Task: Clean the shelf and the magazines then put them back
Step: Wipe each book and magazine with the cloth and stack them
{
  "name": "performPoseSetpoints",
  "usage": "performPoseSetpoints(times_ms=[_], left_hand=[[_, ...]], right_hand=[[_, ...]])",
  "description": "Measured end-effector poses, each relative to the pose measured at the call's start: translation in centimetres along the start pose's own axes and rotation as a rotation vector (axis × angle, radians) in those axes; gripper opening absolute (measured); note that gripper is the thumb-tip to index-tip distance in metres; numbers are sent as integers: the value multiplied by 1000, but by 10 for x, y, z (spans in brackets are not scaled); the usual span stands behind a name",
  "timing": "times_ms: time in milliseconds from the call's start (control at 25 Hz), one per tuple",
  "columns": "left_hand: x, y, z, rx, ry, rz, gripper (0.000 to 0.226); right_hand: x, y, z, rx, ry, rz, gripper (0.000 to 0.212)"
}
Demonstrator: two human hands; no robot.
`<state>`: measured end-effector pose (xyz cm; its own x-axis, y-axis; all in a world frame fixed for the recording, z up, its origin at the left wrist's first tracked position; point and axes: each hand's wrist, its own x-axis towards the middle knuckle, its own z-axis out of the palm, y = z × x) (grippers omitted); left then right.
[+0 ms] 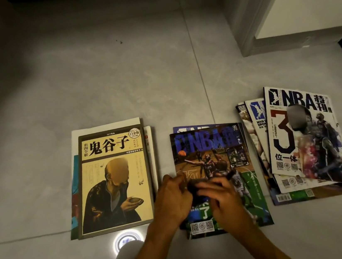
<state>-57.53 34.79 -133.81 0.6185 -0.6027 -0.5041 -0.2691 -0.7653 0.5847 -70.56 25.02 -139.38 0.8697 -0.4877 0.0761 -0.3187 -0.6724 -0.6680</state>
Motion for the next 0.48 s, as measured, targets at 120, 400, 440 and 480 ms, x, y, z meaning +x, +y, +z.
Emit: performPoseSetpoints(times_ms=[120,400,440,480], left_hand=[[6,0,-3,32,16,14,35],[6,5,-1,73,39,29,28],[5,5,-3,69,40,28,29],[5,4,-4,69,42,24,30]], right_hand=[[-52,-13,0,-21,-79,-113,31],[46,-11,6,52,-35,9,38],[38,-14,8,52,-23,-1,36],[21,-16,9,42,-41,-23,38]])
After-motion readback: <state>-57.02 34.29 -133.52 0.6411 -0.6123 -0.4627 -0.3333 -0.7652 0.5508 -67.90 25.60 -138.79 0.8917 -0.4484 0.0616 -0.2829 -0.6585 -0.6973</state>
